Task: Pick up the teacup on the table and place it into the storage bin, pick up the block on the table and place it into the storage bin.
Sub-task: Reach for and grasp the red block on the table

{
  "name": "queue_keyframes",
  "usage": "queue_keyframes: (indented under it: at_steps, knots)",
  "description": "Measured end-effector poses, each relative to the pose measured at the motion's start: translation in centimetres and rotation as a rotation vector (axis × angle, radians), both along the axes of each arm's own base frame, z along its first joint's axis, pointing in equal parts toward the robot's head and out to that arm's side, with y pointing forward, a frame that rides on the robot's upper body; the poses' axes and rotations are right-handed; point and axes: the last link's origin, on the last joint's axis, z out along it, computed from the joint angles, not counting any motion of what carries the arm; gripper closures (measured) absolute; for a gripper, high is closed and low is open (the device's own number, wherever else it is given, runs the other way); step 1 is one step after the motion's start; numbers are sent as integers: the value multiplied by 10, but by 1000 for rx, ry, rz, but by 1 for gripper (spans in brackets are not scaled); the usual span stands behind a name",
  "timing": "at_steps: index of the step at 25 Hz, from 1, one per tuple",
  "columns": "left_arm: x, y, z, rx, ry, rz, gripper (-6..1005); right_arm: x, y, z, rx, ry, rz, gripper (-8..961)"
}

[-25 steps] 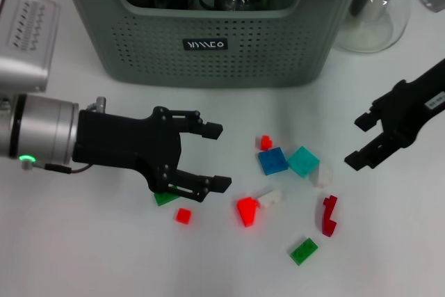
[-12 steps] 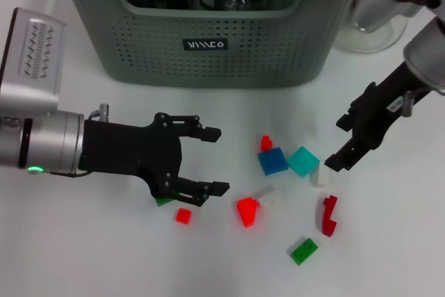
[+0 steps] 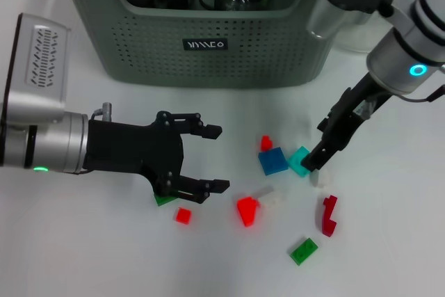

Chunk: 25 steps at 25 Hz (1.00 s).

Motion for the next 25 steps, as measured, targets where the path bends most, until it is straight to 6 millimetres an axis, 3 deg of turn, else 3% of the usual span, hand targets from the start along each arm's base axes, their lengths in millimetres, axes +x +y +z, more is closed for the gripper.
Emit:
queue_keyframes:
  at_steps: [10,18,25]
  knots:
    - [0,1,3,16,4,-31,140,-10,-6,-1,8,-13,-44,36]
    - [0,0,4,9,0,-31,140,-14,-27,22,-82,-19,-23,36]
    - [1,1,4,15,-6,-25,140,-2,-43,28,-119,-83,-44,36]
